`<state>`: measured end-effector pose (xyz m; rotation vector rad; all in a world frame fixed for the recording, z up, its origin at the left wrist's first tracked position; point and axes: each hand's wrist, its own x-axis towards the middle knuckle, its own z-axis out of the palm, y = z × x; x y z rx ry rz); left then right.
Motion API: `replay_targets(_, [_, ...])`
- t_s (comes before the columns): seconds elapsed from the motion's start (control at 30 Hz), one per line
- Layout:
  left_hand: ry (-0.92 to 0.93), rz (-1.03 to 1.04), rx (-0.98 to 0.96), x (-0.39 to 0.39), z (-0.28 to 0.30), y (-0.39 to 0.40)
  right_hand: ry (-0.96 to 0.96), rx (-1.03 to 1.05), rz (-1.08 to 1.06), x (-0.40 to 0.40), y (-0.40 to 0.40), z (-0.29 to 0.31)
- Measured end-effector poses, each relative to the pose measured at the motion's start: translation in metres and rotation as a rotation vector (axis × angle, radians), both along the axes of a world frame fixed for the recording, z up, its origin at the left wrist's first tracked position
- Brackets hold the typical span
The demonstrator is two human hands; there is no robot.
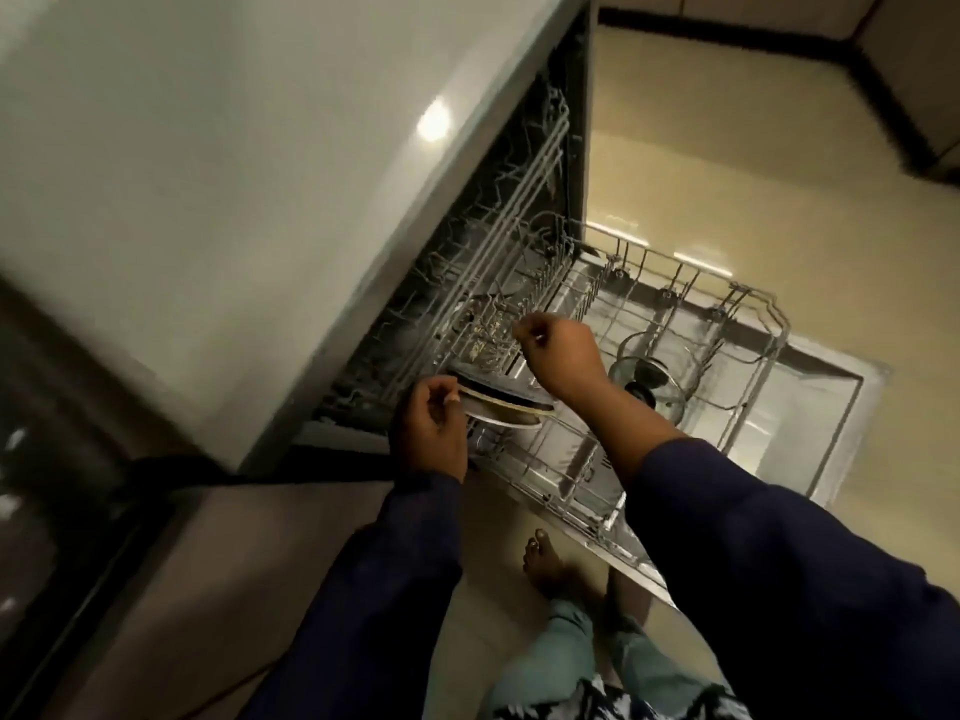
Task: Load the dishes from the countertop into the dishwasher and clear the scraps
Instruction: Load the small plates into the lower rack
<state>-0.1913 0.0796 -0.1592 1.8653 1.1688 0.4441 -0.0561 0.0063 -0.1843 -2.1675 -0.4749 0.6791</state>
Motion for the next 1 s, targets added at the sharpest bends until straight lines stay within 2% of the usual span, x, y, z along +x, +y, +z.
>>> replay_targets(0.23, [-0.122,-0.031,0.245,-0.027,0.132,-0.012,-0.143,0.362,0.051,-0.043,0.022,0.167])
replay_targets(0.47, [-0.279,0.077,0.368,-0.123,0.234,0.02,-0.201,0.508,0.244,-0.142,0.082,0.274])
replay_targets(0.63, [-0.317,0.326,0.481,-0.28,0.279,0.076,-0.253,0.573,0.394,-0.269,0.142,0.318])
replay_targets(0.73, [-0.306,0.519,0.552,-0.402,0.297,0.1,-0.143,0.648,0.488,-0.374,0.18,0.335])
replay_targets(0.87, [-0.263,0.767,0.622,-0.55,0.318,0.111,-0.148,0.649,0.716,-0.519,0.221,0.342])
replay_targets(1.0, [-0.245,0.995,0.605,-0.663,0.324,0.108,-0.167,0.647,0.933,-0.63,0.237,0.346])
